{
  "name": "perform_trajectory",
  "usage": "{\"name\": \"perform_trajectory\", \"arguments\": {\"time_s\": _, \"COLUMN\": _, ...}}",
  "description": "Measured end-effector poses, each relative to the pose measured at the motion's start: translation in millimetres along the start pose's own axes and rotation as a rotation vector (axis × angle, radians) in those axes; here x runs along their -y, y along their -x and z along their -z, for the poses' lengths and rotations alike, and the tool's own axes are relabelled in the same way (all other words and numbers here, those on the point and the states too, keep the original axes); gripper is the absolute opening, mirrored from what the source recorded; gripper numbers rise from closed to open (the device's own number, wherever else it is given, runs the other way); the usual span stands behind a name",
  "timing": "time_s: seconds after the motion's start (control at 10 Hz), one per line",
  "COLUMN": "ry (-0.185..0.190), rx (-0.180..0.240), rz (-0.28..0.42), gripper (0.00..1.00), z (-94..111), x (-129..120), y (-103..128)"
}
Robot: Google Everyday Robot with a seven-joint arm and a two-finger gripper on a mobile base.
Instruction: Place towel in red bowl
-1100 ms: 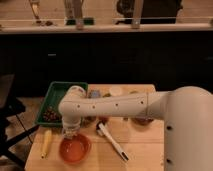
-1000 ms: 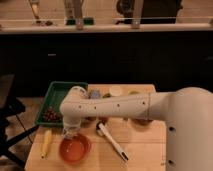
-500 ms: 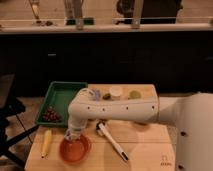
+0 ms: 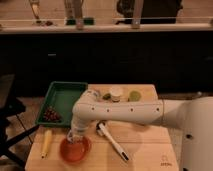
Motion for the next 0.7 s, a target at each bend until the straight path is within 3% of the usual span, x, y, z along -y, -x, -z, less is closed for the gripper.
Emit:
{"name": "perform_trajectory", "arguments": {"time_s": 0.5, "ry": 0.011, "rx": 0.031, "rz": -0.008, "gripper": 0.03, "z": -2.6, "x": 0.9, "y": -4.5}}
{"name": "perform_trajectory", "arguments": {"time_s": 0.7, "ry": 0.016, "rx": 0.039, "rz": -0.011, "gripper": 0.11, "z": -3.3, "x": 1.8, "y": -5.9}}
